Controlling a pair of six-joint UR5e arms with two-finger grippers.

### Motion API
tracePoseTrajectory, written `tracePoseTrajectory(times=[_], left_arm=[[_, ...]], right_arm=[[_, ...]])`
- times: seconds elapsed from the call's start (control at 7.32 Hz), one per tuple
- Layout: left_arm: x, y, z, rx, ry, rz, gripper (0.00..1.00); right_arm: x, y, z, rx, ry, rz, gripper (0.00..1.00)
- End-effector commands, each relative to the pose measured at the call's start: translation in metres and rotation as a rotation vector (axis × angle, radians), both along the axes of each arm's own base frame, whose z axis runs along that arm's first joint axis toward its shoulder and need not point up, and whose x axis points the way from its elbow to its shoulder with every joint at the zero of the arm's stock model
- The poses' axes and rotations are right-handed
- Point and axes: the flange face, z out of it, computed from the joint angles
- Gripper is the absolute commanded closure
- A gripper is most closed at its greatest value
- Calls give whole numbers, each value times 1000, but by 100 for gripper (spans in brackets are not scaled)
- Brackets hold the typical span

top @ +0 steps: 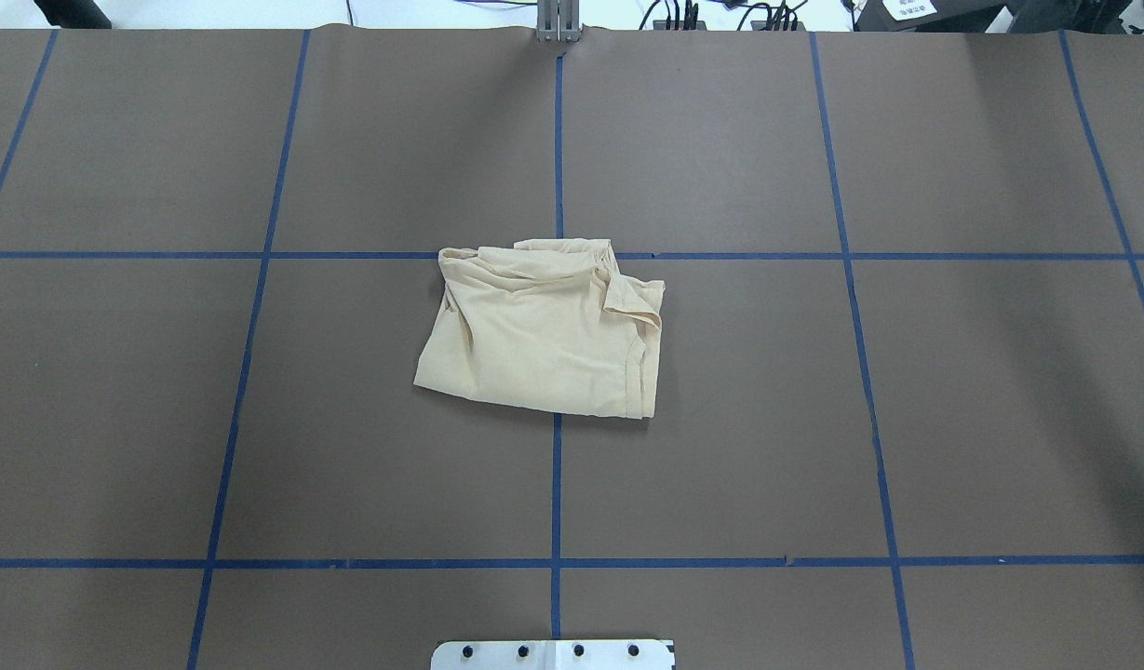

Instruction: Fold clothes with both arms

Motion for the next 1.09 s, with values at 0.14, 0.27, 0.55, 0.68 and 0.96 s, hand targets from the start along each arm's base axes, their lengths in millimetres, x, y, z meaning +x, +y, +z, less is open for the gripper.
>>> tracePoseTrajectory(times=[0.14,0.27,0.55,0.68,0.96], left_arm=[[-90,-12,92,-197,-27,-221,0],[-90,-8,108,-252,28,-202,0],[-79,24,152,-393,170,-140,0],[-79,27,155,-396,171,-139,0],[-76,31,172,-443,222,-121,0]], right_arm=[[30,48,66,-137,-1,53,0],[36,52,77,-164,-4,72,0],[32,50,75,-112,-62,75,0],[29,47,73,-82,-105,82,0],[27,48,71,-94,-132,103,0]])
